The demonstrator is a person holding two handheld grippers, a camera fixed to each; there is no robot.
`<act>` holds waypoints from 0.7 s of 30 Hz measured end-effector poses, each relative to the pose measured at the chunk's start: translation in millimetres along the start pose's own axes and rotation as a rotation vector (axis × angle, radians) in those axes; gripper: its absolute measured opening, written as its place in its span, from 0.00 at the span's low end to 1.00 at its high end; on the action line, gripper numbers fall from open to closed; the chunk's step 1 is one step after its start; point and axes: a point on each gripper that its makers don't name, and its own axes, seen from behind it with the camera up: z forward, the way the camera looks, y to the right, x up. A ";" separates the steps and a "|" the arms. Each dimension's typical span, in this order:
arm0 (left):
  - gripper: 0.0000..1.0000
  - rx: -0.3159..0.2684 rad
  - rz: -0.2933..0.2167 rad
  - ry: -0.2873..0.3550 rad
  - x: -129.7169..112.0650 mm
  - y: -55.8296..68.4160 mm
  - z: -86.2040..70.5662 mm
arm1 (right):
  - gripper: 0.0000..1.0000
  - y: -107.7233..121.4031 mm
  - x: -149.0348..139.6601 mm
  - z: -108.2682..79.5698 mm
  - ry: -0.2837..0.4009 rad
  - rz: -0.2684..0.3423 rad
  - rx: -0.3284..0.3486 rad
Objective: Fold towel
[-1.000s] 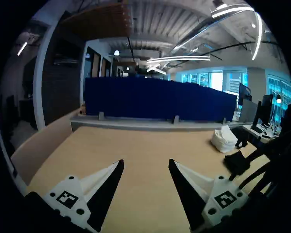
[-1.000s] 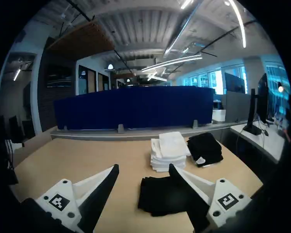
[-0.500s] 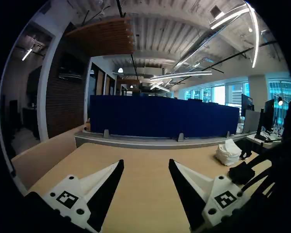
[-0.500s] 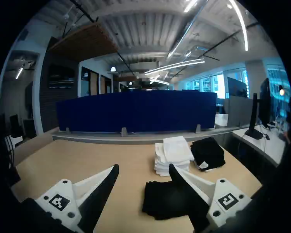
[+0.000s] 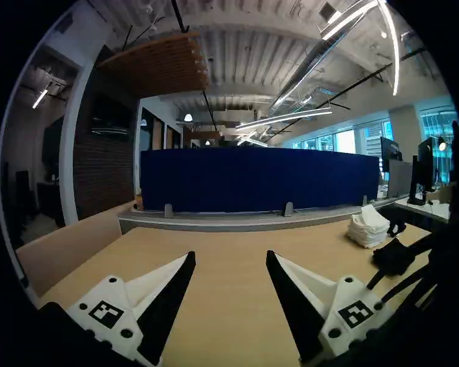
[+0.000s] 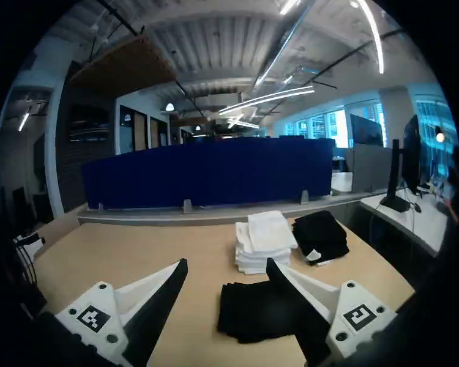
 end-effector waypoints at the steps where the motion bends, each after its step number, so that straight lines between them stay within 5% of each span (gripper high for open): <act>1: 0.85 0.001 0.009 0.005 -2.6 1.3 1.1 | 1.00 1.3 -0.2 0.5 -0.001 -0.005 -0.004; 8: 0.85 0.023 0.042 0.031 -19.3 1.2 7.1 | 1.00 -2.9 -2.4 5.7 -0.017 -0.067 -0.016; 21: 0.85 0.036 -0.032 0.058 -44.9 -4.0 20.2 | 1.00 -33.8 -7.5 19.7 -0.032 -0.122 0.017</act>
